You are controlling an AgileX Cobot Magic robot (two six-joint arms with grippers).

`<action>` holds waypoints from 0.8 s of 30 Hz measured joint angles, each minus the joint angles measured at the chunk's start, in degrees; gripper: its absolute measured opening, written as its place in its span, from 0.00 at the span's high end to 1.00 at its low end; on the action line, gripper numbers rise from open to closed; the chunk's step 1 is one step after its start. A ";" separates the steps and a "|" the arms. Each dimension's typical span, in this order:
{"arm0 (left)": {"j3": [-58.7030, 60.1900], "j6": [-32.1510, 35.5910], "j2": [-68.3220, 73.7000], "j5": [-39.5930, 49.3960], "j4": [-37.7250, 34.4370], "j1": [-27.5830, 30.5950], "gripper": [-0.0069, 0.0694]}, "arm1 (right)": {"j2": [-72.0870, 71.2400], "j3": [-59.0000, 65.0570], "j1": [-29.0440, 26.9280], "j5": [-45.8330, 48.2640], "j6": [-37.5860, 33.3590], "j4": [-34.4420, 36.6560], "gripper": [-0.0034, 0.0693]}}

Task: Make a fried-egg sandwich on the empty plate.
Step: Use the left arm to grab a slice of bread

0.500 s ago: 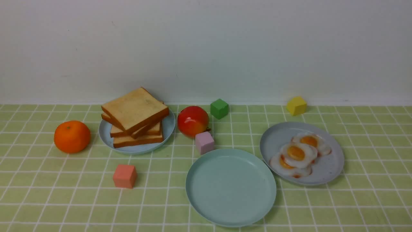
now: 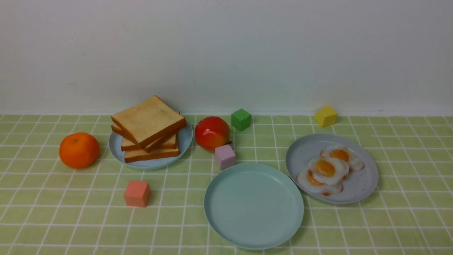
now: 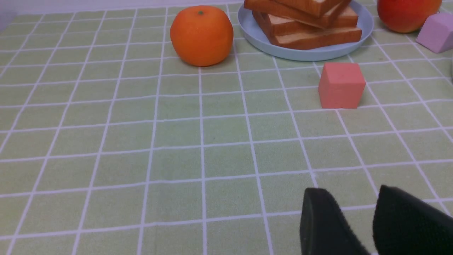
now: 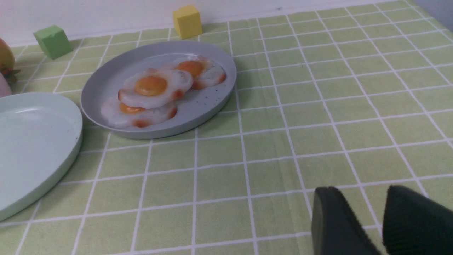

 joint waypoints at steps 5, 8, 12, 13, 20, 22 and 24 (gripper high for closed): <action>0.00 0.00 0.00 0.00 0.00 0.00 0.60 | 0.00 0.00 0.00 0.00 0.00 -0.06 0.63; 0.00 0.00 0.00 0.00 0.00 0.00 0.60 | 0.00 0.00 0.00 0.00 0.00 -0.06 0.63; 0.00 0.00 0.00 0.00 0.00 0.00 0.60 | 0.00 0.00 0.00 0.00 0.00 -0.06 0.63; 0.00 0.00 0.00 0.00 0.72 0.00 0.60 | 0.00 0.00 0.00 0.00 0.00 -0.06 0.63; 0.06 0.00 0.00 -2.40 2.52 0.00 0.60 | 0.00 0.03 0.00 -0.72 0.00 -0.06 0.63; 0.06 0.00 0.00 -5.45 2.64 0.00 0.60 | 0.00 0.41 0.00 -2.37 0.00 -0.06 0.63; 0.06 0.00 0.00 -8.27 2.70 0.00 0.60 | 0.00 0.55 0.00 -4.56 0.00 -0.06 0.63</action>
